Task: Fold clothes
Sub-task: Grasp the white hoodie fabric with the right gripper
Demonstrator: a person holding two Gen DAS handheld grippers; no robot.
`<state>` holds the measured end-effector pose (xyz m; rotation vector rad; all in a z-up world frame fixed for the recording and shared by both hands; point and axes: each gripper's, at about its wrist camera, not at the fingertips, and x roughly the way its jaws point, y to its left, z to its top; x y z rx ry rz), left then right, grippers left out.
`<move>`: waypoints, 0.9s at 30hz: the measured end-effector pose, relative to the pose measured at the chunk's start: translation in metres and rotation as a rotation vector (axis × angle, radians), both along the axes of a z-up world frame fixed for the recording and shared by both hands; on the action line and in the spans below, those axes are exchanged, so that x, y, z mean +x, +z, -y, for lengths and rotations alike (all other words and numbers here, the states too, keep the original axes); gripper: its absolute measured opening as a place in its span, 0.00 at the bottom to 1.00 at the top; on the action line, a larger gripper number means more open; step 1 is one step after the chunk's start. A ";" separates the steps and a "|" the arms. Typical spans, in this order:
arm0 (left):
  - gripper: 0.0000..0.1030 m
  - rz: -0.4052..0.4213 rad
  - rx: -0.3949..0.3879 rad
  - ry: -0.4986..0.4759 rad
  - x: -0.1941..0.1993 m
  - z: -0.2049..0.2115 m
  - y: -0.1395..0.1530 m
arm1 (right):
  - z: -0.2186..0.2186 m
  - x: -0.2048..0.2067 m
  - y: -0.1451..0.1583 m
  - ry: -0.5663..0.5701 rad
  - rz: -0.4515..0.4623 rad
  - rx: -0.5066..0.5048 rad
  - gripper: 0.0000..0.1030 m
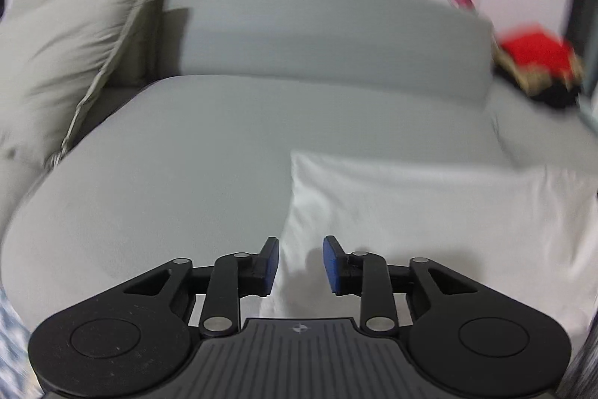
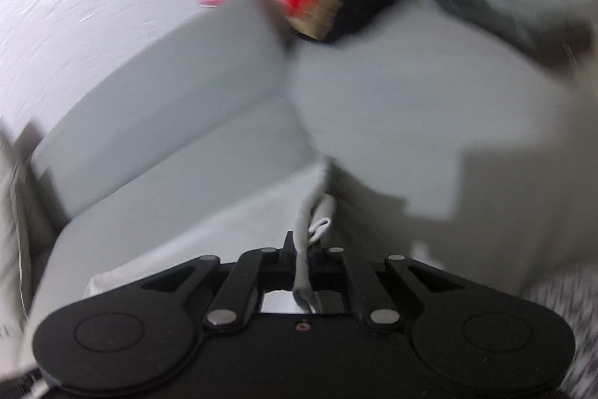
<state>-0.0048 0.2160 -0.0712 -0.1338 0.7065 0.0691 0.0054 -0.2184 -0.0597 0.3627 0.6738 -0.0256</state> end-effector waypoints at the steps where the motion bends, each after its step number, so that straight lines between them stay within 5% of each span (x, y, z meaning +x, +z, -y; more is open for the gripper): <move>1: 0.32 -0.009 -0.023 0.050 0.003 -0.008 -0.001 | -0.019 0.003 0.011 0.047 0.031 -0.037 0.04; 5: 0.30 -0.033 -0.076 0.187 0.007 -0.033 -0.008 | -0.104 0.018 0.037 0.261 0.123 -0.142 0.04; 8: 0.30 -0.051 -0.140 0.244 0.005 -0.049 -0.020 | -0.168 0.029 0.029 0.423 0.118 -0.160 0.04; 14: 0.30 -0.080 -0.252 0.282 0.008 -0.063 -0.031 | -0.261 0.049 -0.052 0.674 -0.114 -0.209 0.04; 18: 0.30 -0.070 -0.240 0.281 0.004 -0.061 -0.033 | -0.268 0.049 -0.073 0.685 -0.163 -0.214 0.04; 27: 0.30 -0.044 -0.284 0.308 0.003 -0.063 -0.030 | -0.255 0.038 -0.027 0.628 -0.096 -0.095 0.04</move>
